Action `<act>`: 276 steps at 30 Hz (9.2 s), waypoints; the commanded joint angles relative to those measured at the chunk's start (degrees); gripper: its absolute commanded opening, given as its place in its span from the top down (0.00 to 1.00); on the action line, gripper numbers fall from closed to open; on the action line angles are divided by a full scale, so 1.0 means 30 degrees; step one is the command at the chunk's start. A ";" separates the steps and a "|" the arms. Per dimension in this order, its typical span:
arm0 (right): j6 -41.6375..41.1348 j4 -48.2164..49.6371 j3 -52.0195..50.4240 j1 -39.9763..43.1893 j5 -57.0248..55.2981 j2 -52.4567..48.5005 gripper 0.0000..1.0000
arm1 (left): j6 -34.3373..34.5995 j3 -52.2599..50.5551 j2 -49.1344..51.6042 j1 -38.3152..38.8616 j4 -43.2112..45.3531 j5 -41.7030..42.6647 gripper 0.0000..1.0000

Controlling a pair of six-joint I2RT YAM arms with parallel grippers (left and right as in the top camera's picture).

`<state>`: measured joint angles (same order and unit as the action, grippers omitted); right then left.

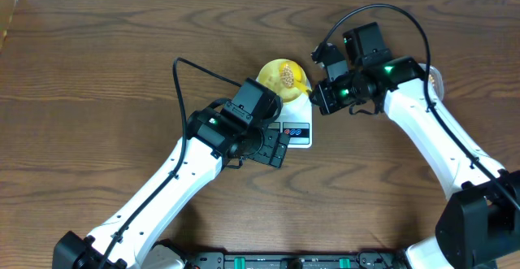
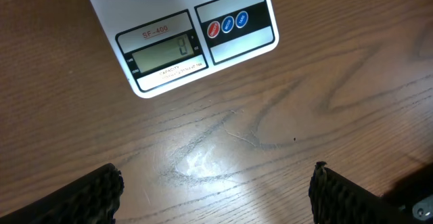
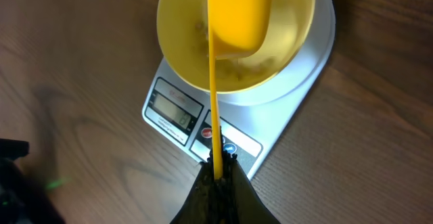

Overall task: Scoop item into bowl and weigh 50g on scale
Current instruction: 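Tilt the scoop with the right gripper to pour soybeans into bowl, then move the empty scoop back over the soybean tub with right, then lower the scoop into the soybeans with the right gripper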

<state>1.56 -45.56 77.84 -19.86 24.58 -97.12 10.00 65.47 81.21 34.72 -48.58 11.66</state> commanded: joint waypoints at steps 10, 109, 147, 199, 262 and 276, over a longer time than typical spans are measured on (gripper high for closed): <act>0.1617 0.0284 0.0430 -0.0889 -0.1705 -0.0131 0.99 | -0.0401 0.0036 -0.0284 0.0029 0.0000 -0.0255 0.09; -0.0350 -0.6091 0.5311 0.0415 -1.0848 0.0874 0.99 | -0.0408 0.0036 -0.0284 0.0029 0.0007 -0.0255 0.09; -0.7067 -0.7613 0.2259 0.4976 -1.3515 0.0743 0.99 | -0.0401 0.0036 -0.0284 0.0029 0.0007 -0.0255 0.09; -0.6521 -0.3956 -0.0831 0.6455 -0.6776 -0.0138 0.99 | -0.0401 0.0036 -0.0284 0.0029 0.0007 -0.0255 0.09; -0.2208 -0.4962 -0.0882 1.0520 0.1013 -0.1843 0.99 | -0.0401 0.0036 -0.0277 0.0029 0.0000 -0.0255 0.09; -0.1588 -0.6018 -0.0882 1.0542 0.1020 -0.1843 0.99 | -0.0401 0.0036 -0.0277 0.0029 0.0007 -0.0255 0.09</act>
<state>-5.54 -62.22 75.55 11.79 26.09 -102.06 10.00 65.47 81.21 34.72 -48.58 11.66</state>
